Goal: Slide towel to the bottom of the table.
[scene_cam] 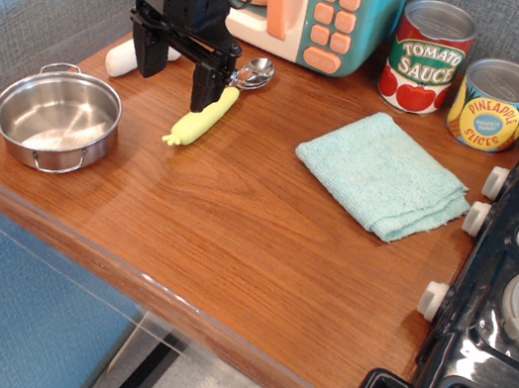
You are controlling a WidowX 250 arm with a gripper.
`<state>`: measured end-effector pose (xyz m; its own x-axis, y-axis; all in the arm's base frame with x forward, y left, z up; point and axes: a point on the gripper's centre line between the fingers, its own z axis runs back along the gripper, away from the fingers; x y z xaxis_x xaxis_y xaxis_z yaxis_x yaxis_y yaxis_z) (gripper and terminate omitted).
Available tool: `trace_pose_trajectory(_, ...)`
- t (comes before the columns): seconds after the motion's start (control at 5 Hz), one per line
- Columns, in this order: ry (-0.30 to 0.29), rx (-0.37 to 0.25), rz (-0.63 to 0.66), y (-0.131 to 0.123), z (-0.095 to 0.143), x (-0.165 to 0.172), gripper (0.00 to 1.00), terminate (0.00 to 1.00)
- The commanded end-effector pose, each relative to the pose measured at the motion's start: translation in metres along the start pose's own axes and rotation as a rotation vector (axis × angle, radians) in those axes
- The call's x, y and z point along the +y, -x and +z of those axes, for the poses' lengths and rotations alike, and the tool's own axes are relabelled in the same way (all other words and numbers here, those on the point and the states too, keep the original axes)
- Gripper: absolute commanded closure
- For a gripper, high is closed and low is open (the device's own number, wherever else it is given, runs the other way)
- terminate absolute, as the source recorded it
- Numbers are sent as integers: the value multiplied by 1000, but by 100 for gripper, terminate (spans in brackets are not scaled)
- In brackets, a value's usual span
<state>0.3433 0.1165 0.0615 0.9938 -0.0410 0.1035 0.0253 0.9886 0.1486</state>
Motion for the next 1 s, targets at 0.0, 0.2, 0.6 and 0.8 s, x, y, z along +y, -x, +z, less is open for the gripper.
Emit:
trace_pose_trajectory(0.0, 0, 0, 0, 0, 0, 0, 0, 0)
trace_pose_trajectory(0.2, 17, -2, -48, -12, 7, -28, 0, 0)
trace_pose_trajectory(0.6, 51, -125, -207, -36, 55, -114, 0, 0)
trace_pose_trajectory(0.8, 90, -104, -258, -47, 46, -159, 0, 0)
